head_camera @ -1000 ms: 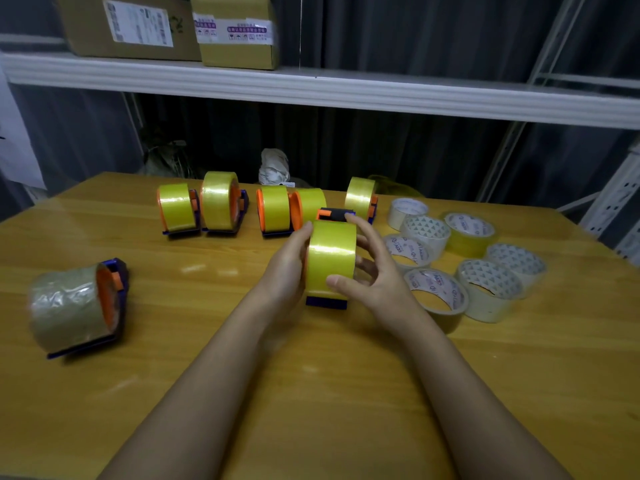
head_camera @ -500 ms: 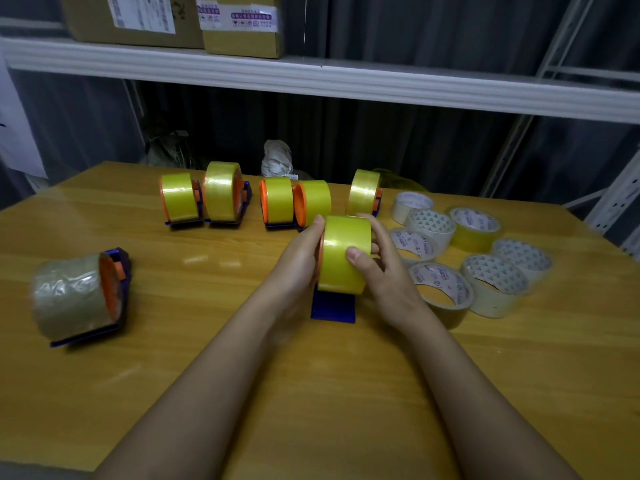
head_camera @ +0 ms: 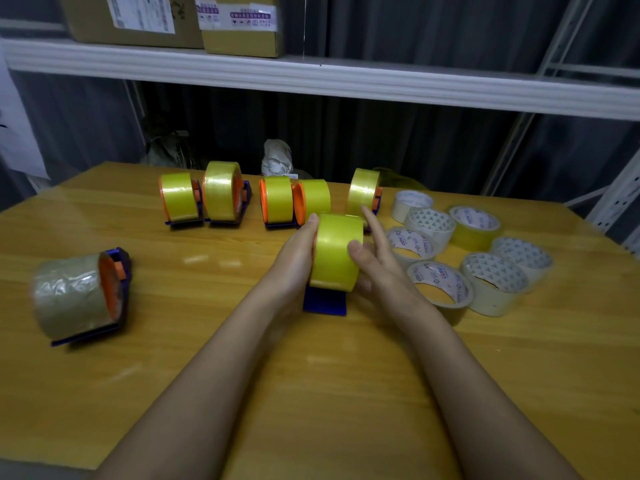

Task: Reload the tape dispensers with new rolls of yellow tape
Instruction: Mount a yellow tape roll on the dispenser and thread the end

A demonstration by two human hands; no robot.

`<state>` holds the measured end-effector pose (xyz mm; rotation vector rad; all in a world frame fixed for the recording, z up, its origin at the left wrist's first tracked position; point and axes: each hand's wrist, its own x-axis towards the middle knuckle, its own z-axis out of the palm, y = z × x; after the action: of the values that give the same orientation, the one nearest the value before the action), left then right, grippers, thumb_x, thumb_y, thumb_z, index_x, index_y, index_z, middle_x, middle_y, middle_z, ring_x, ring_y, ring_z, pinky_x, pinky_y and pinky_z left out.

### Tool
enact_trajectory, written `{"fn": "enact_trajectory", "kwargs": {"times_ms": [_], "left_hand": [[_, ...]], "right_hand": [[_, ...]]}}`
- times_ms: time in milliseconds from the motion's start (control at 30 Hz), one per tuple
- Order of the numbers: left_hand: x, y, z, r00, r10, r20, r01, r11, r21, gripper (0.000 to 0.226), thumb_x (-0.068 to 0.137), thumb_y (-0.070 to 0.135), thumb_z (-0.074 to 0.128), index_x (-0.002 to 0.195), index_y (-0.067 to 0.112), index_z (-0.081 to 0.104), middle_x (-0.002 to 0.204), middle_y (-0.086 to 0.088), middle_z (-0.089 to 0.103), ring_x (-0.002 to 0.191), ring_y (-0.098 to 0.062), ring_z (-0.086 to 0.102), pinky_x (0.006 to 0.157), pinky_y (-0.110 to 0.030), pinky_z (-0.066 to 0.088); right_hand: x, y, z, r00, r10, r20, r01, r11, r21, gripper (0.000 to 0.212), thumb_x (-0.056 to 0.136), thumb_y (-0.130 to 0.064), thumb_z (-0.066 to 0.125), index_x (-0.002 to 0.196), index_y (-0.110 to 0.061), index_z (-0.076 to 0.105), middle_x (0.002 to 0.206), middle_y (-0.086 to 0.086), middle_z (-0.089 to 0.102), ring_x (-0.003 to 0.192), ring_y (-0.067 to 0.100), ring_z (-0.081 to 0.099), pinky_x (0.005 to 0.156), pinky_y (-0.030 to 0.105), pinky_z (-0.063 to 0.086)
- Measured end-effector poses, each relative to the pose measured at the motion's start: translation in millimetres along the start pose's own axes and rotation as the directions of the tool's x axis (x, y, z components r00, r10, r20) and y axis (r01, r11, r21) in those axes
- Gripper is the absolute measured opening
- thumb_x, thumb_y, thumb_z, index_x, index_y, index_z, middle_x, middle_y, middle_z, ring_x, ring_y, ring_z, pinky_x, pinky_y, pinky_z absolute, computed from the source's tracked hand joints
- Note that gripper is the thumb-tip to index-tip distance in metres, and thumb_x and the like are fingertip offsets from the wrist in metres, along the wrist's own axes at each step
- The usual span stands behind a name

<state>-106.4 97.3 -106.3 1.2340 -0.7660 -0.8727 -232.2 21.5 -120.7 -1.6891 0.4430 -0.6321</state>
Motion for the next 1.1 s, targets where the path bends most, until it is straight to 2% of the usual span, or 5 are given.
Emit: {"fn": "enact_trajectory", "kwargs": {"times_ms": [133, 567, 767, 967, 1100], "left_hand": [[-2, 1, 0, 0.999, -0.025, -0.047, 0.024, 0.999, -0.025, 0.044, 0.101, 0.045, 0.03, 0.11, 0.019, 0.064, 0.096, -0.01, 0.071, 0.091, -0.025, 0.068, 0.082, -0.039, 0.052], [-5, -1, 4, 0.995, -0.098, -0.029, 0.096, 0.993, -0.065, 0.043, 0.097, 0.048, 0.037, 0.109, 0.018, 0.067, 0.099, -0.013, 0.072, 0.095, -0.03, 0.068, 0.091, -0.046, 0.05], [-3, -9, 1, 0.992, -0.12, -0.029, 0.12, 0.993, 0.009, 0.042, 0.097, 0.05, 0.038, 0.105, 0.023, 0.068, 0.098, -0.006, 0.074, 0.098, -0.023, 0.068, 0.091, -0.041, 0.05], [-3, -4, -1, 0.988, -0.135, -0.072, 0.123, 0.981, -0.15, 0.039, 0.099, 0.043, 0.036, 0.106, 0.019, 0.066, 0.099, -0.012, 0.072, 0.098, -0.031, 0.067, 0.092, -0.048, 0.049], [-3, -3, 1, 0.982, -0.157, -0.101, 0.139, 0.976, -0.169, 0.044, 0.097, 0.046, 0.04, 0.118, 0.015, 0.063, 0.112, -0.018, 0.068, 0.107, -0.035, 0.063, 0.101, -0.055, 0.043]], "right_hand": [[-4, -5, -3, 0.99, -0.137, 0.015, 0.138, 0.981, -0.134, 0.076, 0.074, -0.037, 0.072, 0.14, -0.044, 0.034, 0.135, -0.015, 0.04, 0.117, -0.001, 0.048, 0.08, 0.009, 0.047], [0, -6, 0, 0.99, 0.0, -0.143, -0.017, 0.992, -0.123, 0.06, 0.075, -0.067, 0.052, 0.129, -0.041, 0.046, 0.106, -0.002, 0.061, 0.082, 0.004, 0.067, 0.067, 0.027, 0.058], [1, -4, 2, 0.984, 0.119, -0.133, -0.127, 0.99, -0.057, 0.055, 0.085, -0.067, 0.043, 0.125, -0.031, 0.051, 0.103, 0.002, 0.065, 0.09, 0.019, 0.068, 0.07, 0.037, 0.06], [-4, 6, -6, 0.988, -0.14, 0.06, 0.152, 0.868, -0.472, 0.096, 0.066, -0.067, 0.072, 0.14, -0.064, 0.011, 0.154, -0.021, 0.01, 0.14, 0.01, 0.025, 0.106, 0.041, 0.041], [-2, 2, -7, 0.963, -0.259, 0.07, 0.256, 0.804, -0.536, 0.087, 0.069, -0.063, 0.071, 0.141, -0.055, 0.024, 0.148, -0.02, 0.023, 0.135, 0.007, 0.033, 0.103, 0.043, 0.046]]}}
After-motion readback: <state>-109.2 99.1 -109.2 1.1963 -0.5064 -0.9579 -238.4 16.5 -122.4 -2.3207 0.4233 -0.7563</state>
